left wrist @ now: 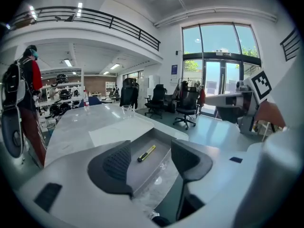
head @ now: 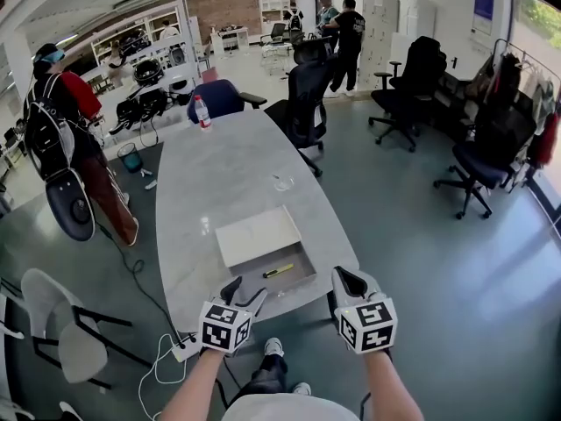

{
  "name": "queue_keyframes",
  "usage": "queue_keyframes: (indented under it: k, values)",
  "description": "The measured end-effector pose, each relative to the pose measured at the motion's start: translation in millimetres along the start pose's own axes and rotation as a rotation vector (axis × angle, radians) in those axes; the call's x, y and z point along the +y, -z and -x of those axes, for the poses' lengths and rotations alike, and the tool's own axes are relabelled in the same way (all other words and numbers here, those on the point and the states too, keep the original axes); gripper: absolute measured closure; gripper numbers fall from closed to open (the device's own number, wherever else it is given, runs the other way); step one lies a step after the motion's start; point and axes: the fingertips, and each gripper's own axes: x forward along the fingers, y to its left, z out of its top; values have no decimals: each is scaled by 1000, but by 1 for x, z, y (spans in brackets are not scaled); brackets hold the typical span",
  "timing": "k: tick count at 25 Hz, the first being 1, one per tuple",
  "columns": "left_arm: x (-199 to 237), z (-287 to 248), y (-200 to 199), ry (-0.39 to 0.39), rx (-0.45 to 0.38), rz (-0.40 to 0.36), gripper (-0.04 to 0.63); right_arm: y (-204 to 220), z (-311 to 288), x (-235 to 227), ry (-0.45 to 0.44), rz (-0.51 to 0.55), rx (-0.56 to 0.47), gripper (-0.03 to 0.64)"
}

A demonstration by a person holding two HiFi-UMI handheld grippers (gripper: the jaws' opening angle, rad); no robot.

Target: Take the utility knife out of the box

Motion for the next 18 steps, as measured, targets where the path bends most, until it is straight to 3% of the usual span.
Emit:
queue_keyframes:
  k: [18]
  values:
    - [6,-100,32,232,346,-240,354,-4,-77,-38,39,-21,54,612]
